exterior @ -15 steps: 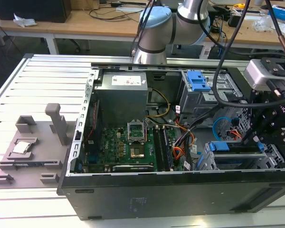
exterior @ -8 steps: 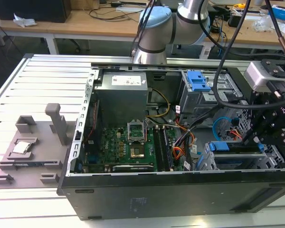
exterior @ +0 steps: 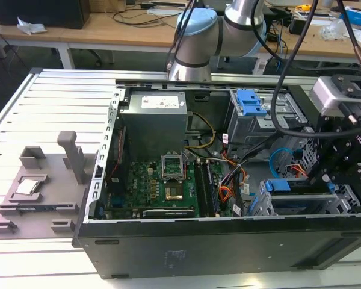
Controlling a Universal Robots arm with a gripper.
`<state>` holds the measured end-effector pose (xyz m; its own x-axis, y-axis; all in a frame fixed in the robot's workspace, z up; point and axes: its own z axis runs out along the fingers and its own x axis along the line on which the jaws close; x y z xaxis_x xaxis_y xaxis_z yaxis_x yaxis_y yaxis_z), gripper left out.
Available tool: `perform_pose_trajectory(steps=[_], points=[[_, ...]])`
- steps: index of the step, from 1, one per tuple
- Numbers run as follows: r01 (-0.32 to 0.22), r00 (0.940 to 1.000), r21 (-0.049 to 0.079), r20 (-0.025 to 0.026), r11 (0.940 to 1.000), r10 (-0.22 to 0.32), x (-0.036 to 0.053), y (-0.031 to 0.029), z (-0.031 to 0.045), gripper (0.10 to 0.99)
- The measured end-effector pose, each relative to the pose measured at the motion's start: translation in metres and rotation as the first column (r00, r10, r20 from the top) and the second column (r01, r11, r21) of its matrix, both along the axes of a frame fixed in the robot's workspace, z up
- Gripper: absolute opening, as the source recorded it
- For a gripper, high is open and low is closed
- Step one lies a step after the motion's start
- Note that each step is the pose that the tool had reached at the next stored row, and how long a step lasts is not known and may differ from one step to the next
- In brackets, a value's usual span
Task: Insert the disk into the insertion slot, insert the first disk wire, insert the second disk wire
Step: 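Insert the first disk wire, then insert the second disk wire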
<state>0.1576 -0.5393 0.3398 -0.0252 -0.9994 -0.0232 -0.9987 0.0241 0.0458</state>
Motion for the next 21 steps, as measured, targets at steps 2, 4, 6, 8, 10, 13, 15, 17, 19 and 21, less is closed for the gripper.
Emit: perform_pose_trajectory(steps=[2, 4, 6, 8, 10, 13, 15, 17, 19, 21], points=[[0.0, 1.0, 0.0, 0.0, 1.0, 0.0, 0.0, 0.0, 0.0085, 0.247], [0.0, 1.0, -0.001, 0.0001, 1.0, 0.0, 0.0, 0.0013, 0.0168, 0.247], [0.0, 1.0, -0.002, 0.0003, 1.0, 0.0, 0.0, 0.005, 0.0291, 0.227], [0.0, 1.0, -0.003, 0.0003, 1.0, 0.0, 0.0, 0.0063, 0.0419, 0.106], [0.0, 1.0, -0.003, 0.0003, 1.0, 0.0, 0.0, 0.0062, 0.0437, 0.106], [0.0, 1.0, -0.003, 0.0003, 1.0, 0.0, 0.0, 0.0063, 0.0439, 0.106], [0.0, 1.0, -0.003, 0.0003, 1.0, 0.0, 0.0, 0.0062, 0.044, 0.106], [0.0, 1.0, -0.003, 0.0003, 1.0, 0.0, 0.0, 0.0062, 0.044, 0.106], [0.0, 1.0, -0.003, 0.0003, 1.0, 0.0, 0.0, 0.0062, 0.0441, 0.106], [0.0, 1.0, -0.003, 0.0003, 1.0, 0.0, 0.0, 0.0062, 0.0441, 0.114]])
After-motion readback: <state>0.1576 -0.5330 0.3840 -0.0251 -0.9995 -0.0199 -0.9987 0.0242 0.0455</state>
